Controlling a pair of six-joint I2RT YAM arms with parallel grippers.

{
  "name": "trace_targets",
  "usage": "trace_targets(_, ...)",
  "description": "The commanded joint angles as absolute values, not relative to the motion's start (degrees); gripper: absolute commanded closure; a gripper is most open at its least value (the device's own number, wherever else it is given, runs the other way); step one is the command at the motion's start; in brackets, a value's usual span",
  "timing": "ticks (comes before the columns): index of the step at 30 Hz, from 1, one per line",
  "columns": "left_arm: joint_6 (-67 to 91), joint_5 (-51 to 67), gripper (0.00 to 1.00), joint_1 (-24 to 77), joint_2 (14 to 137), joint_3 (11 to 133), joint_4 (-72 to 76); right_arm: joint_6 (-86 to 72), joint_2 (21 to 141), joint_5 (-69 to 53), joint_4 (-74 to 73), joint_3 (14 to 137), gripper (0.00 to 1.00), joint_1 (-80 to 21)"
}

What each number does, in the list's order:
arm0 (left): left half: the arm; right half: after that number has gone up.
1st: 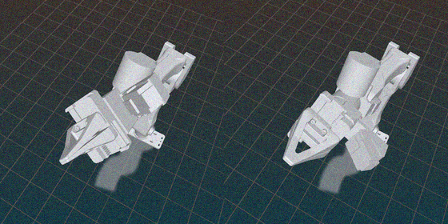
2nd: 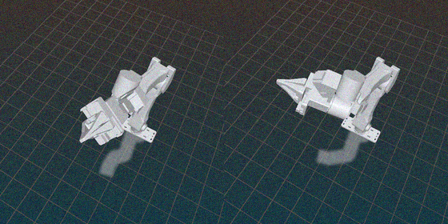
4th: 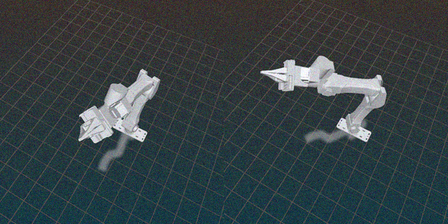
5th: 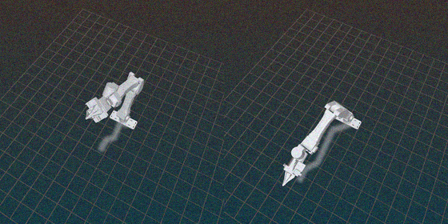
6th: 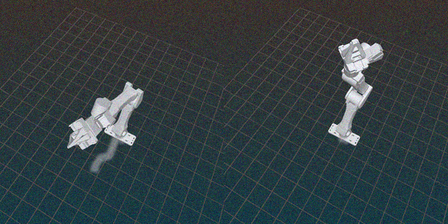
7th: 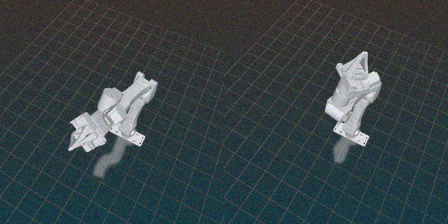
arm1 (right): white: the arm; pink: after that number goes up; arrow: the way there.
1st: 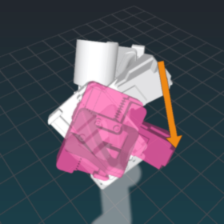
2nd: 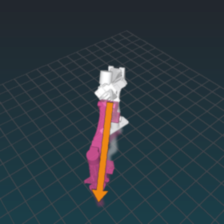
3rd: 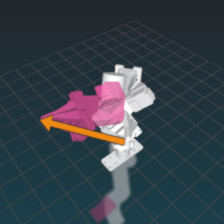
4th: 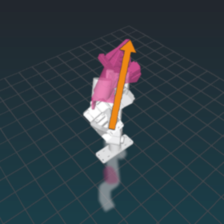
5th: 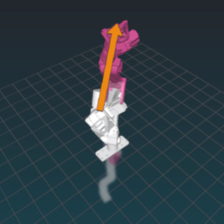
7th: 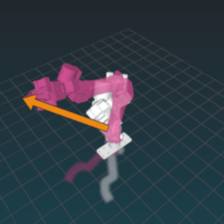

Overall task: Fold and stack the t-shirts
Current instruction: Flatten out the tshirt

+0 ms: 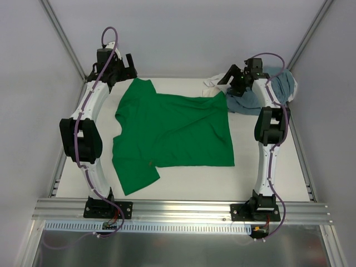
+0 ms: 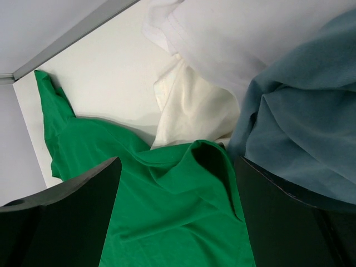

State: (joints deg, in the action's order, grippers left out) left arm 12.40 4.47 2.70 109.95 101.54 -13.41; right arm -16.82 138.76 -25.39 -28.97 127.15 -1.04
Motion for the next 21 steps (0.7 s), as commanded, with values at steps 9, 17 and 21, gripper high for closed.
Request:
trace_targets(9, 11.95, 4.83, 0.01, 3.60, 109.77, 105.12, -13.89, -18.98, 138.60, -28.65, -26.46, 125.77, 0.13, -0.97)
trace_targets(17, 11.16, 4.66, 0.01, 3.60, 109.51, 105.21, -14.50, -19.86, 139.92, -29.18, -25.75, 124.63, 0.13, -0.88)
trace_targets(21, 10.99, 4.40, 0.02, 3.60, 109.60, 105.29, -14.59, -20.21, 140.19, -29.44, -25.22, 123.58, 0.13, -1.05)
